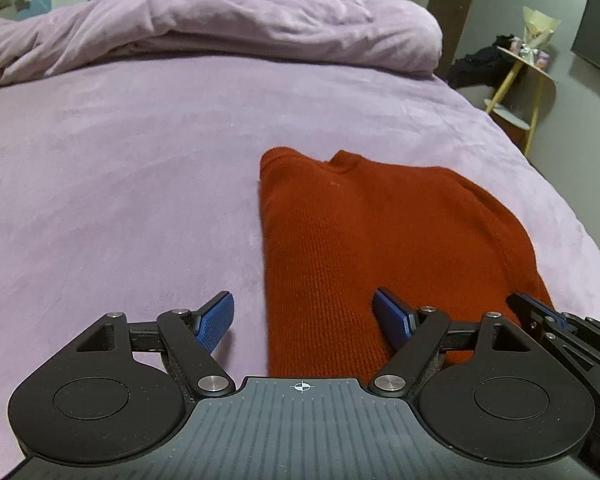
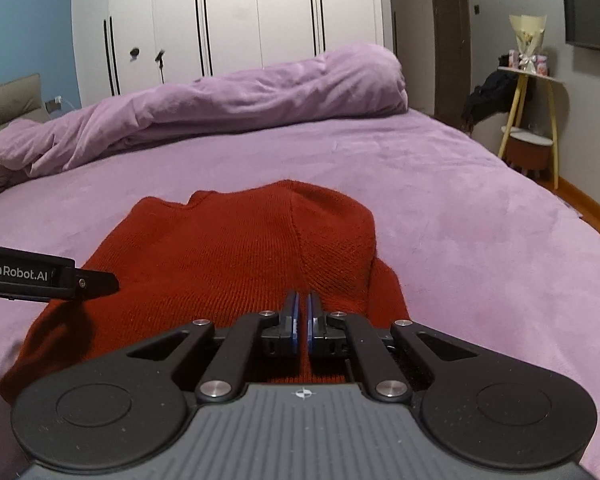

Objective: Fold small clothes

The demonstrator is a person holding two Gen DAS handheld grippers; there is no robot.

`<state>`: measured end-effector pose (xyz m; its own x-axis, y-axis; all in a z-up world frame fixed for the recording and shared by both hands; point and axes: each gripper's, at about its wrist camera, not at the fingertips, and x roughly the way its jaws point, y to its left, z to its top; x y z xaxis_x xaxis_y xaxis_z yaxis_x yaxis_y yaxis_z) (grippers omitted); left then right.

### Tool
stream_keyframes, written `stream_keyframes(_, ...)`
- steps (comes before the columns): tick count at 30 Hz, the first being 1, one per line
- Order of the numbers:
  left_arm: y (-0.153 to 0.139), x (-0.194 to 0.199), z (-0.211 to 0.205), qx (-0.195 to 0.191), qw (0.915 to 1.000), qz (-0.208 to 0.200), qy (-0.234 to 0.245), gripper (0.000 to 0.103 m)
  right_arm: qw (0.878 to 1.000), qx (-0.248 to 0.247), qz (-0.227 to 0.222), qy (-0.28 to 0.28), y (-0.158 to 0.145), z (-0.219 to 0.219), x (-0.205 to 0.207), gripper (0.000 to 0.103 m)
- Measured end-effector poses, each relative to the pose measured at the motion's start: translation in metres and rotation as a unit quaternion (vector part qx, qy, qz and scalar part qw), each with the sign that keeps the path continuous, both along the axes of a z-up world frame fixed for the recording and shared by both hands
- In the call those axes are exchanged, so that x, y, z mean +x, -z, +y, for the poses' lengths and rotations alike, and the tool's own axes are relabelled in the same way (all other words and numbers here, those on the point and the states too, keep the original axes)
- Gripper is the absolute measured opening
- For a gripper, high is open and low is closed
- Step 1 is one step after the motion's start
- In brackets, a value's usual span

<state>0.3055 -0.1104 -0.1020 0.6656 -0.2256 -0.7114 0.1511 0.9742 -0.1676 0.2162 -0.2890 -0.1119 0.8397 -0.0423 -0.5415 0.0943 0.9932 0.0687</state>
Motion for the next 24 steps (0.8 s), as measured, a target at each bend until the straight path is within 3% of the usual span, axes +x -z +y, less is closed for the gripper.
stream_keyframes(6,-0.016,-0.036,0.018,-0.037,0.9989,0.027,0.013,0.081,0.999,0.037,0.010,-0.021,-0.024,0.003,-0.036,0.002)
stream_keyframes(10,0.003,-0.046,0.012,-0.009,0.9982,0.047,0.036,0.085,0.998,0.020,0.042,-0.030,-0.001,0.007,-0.055,0.002)
stream_keyframes(16,0.004,-0.040,0.023,-0.027,0.9950,0.082,0.050,0.087,0.995,0.019,0.075,-0.061,-0.010,0.001,-0.048,0.002)
stream_keyframes(18,-0.003,-0.037,0.040,-0.063,0.9911,0.096,0.068,0.085,0.993,0.043,0.083,-0.075,-0.020,-0.011,-0.049,0.010)
stream_keyframes(19,-0.005,-0.036,0.050,-0.098,0.9873,0.100,0.075,0.085,0.991,0.075,0.079,-0.075,-0.027,-0.024,-0.051,0.027)
stream_keyframes(20,-0.005,-0.031,0.063,-0.143,0.9813,0.100,0.080,0.085,0.989,0.109,0.070,-0.075,-0.030,-0.037,-0.051,0.051)
stream_keyframes(21,-0.005,-0.025,0.072,-0.176,0.9763,0.100,0.077,0.085,0.985,0.145,0.060,-0.072,-0.033,-0.050,-0.051,0.065)
stream_keyframes(22,-0.005,-0.018,0.076,-0.191,0.9741,0.101,0.067,0.085,0.982,0.172,0.055,-0.061,-0.034,-0.063,-0.048,0.084)
stream_keyframes(24,0.000,0.002,0.081,-0.202,0.9721,0.106,0.053,0.085,0.978,0.194,0.065,-0.034,-0.032,-0.083,-0.034,0.083)
